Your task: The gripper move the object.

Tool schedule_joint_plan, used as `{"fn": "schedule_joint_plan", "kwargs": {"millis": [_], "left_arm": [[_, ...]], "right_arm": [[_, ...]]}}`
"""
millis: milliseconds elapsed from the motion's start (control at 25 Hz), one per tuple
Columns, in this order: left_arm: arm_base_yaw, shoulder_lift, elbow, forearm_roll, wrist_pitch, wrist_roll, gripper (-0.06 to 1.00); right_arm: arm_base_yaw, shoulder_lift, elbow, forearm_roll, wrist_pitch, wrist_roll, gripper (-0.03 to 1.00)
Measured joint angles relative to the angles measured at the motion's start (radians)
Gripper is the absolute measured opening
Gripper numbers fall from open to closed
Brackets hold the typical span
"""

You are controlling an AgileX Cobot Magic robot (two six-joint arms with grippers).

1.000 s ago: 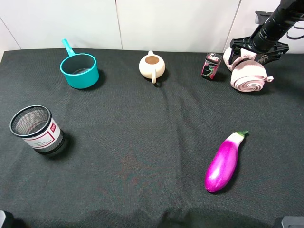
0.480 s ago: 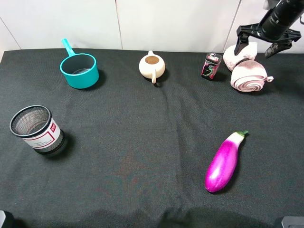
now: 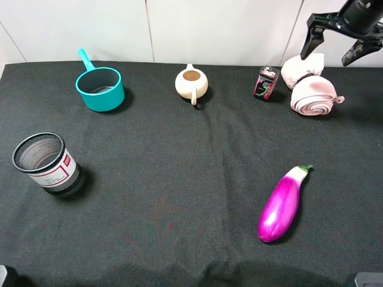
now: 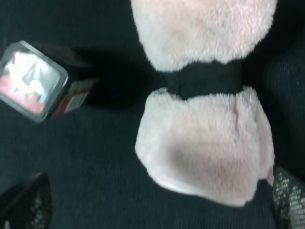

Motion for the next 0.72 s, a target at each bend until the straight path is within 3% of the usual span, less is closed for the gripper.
{"fn": "schedule_joint_plan", "kwargs": {"millis": [280, 720], "left_arm": [[0.0, 0.0, 0.0, 0.0, 0.0, 0.0, 0.99], [0.0, 0.0, 0.0, 0.0, 0.0, 0.0, 0.99]], "right_arm": [[0.0, -0.074, 0.001, 0.002, 0.085, -0.017, 0.69], [0.014, -0.199, 0.002, -0.014, 0.1, -0.025, 0.69]]}}
